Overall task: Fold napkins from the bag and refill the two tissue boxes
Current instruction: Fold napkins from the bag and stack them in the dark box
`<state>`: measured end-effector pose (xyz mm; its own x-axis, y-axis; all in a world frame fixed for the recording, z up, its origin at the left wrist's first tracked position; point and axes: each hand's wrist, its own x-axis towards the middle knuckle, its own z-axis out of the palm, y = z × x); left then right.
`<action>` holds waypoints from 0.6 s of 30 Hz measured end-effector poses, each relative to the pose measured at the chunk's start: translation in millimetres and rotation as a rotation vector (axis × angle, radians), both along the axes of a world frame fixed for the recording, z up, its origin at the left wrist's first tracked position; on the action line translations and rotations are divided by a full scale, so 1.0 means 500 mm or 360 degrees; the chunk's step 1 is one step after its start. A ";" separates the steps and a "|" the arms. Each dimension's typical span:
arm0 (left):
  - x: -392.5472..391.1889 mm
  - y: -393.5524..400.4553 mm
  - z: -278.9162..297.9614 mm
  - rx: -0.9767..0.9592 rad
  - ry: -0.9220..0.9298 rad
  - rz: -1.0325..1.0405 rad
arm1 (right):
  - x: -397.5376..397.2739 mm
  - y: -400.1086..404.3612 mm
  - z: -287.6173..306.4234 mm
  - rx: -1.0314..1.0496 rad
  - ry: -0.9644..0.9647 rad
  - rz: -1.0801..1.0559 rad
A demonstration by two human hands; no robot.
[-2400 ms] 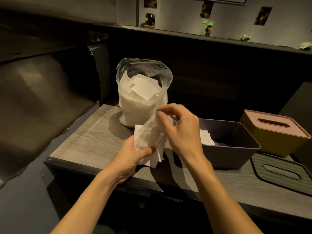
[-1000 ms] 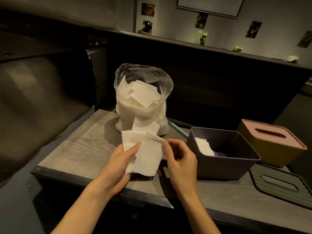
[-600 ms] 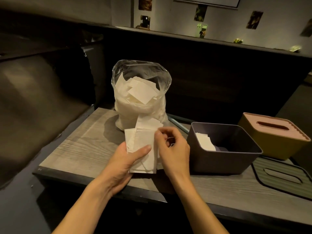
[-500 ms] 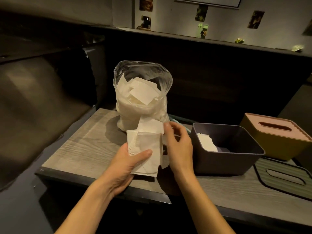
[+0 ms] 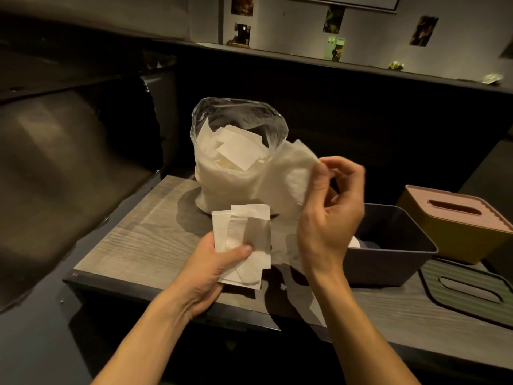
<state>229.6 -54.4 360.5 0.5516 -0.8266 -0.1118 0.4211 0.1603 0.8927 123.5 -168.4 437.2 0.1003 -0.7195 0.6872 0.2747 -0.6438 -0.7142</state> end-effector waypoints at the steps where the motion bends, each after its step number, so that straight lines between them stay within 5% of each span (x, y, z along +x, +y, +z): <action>1: 0.001 0.000 0.001 -0.0016 0.0016 -0.0008 | -0.009 0.003 0.005 0.0022 -0.0050 0.0022; 3: 0.001 -0.002 0.006 -0.0034 0.0094 -0.0032 | -0.025 0.010 0.002 0.0100 0.0016 0.0132; 9: -0.005 0.008 0.027 -0.0075 0.0246 -0.0111 | -0.018 0.027 -0.098 0.0029 0.0962 0.0065; 12: -0.008 0.007 0.019 -0.0056 0.0098 -0.0067 | -0.007 0.035 -0.119 0.0082 0.0934 0.0025; 18: -0.007 0.003 0.011 -0.0042 0.0031 -0.0043 | 0.000 0.016 -0.109 0.0769 0.0810 0.0492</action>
<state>226.0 -52.9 366.2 0.5272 -0.8438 -0.1003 0.4428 0.1721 0.8800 123.8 -160.2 382.6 0.5657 -0.8161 0.1184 -0.0467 -0.1750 -0.9835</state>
